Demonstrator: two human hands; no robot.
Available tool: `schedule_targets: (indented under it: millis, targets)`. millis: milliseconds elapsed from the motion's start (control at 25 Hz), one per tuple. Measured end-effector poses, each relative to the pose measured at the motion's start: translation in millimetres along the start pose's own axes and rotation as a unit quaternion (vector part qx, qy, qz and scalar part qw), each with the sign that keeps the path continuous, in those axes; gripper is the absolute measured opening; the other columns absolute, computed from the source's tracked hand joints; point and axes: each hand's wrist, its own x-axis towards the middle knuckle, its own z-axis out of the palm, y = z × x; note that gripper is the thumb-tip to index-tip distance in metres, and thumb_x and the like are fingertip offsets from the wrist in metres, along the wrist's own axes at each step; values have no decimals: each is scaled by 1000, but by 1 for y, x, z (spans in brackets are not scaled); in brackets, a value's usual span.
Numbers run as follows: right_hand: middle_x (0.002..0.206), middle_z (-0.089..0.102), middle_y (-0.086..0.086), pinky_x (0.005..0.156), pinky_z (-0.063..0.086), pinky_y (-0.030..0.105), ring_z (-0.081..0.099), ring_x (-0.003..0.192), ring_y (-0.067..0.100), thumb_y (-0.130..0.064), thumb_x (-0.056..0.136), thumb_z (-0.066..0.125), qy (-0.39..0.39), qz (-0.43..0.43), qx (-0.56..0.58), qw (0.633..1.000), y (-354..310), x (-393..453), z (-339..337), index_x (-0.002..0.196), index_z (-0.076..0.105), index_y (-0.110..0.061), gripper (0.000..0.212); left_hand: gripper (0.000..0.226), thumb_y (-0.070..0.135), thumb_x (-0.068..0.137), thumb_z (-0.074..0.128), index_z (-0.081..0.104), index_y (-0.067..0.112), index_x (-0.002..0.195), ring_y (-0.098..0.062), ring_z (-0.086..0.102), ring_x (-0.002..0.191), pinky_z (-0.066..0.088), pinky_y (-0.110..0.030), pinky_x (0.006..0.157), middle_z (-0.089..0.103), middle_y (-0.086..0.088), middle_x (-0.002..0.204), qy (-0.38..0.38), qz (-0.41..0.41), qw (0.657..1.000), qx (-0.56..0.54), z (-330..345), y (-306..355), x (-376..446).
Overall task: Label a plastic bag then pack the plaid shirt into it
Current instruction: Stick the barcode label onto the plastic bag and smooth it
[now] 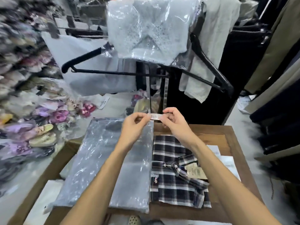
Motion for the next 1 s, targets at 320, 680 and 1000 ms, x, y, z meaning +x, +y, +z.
schedule_targets:
  millis: [320, 680, 1000]
  targets:
    - [88, 65, -9, 78, 50, 24, 62, 82, 7, -10, 98, 65, -76, -45, 8, 996, -39, 65, 96, 106, 54, -18, 16, 7, 21, 91, 72, 74, 17, 86, 3, 54, 60, 42, -14, 61, 66, 17, 60, 19, 4, 1000, -25, -122, 16, 34]
    - [92, 65, 2, 84, 48, 31, 59, 88, 17, -5, 96, 67, -65, 18, 43, 997, -1, 90, 177, 102, 52, -15, 19, 5, 19, 91, 73, 75, 15, 88, 7, 58, 64, 43, -7, 63, 69, 19, 65, 6, -69, 997, -39, -195, -44, 52]
    - [90, 58, 11, 80, 53, 21, 62, 79, 11, 3, 96, 64, -40, 84, 63, 994, 39, 86, 204, 97, 50, -14, 22, 7, 22, 90, 75, 76, 16, 87, 6, 56, 59, 41, -9, 60, 67, 17, 62, 25, -130, 991, -26, -202, -82, 45]
